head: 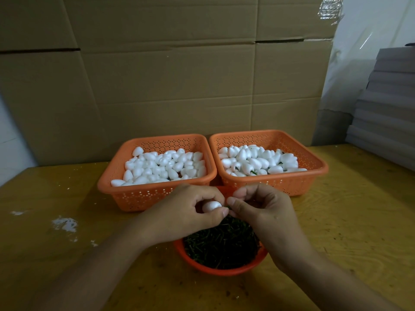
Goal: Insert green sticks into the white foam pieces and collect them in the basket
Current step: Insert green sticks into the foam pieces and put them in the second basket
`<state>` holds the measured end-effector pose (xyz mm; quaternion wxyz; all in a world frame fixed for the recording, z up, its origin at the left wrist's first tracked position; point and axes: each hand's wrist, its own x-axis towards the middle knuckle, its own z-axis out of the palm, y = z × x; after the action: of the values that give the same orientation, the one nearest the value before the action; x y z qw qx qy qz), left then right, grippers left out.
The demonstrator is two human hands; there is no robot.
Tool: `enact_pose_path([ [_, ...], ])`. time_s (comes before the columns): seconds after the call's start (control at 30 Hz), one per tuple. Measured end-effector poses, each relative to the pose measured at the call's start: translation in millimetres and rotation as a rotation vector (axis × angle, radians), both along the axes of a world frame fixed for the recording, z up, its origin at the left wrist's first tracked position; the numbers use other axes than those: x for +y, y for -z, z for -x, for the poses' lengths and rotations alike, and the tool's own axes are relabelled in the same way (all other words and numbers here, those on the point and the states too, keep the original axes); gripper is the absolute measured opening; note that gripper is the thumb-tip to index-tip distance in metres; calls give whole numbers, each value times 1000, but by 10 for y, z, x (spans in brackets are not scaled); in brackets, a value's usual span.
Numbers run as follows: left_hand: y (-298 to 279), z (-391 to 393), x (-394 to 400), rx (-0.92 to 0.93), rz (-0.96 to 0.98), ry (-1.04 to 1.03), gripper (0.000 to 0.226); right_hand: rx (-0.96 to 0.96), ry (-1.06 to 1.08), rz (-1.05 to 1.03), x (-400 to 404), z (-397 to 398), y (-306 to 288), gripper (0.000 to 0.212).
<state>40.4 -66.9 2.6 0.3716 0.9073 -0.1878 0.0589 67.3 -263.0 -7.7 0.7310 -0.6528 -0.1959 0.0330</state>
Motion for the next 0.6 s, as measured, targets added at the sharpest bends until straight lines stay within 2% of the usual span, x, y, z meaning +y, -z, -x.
enact_pose_path([
  [0.4,15,-15,24,34,58,-18,38,-108,15,84,-19,-36,-2,16],
  [0.6,4,5,14,70,135,-26,37,-134,31,85,-11,-57,28,18],
])
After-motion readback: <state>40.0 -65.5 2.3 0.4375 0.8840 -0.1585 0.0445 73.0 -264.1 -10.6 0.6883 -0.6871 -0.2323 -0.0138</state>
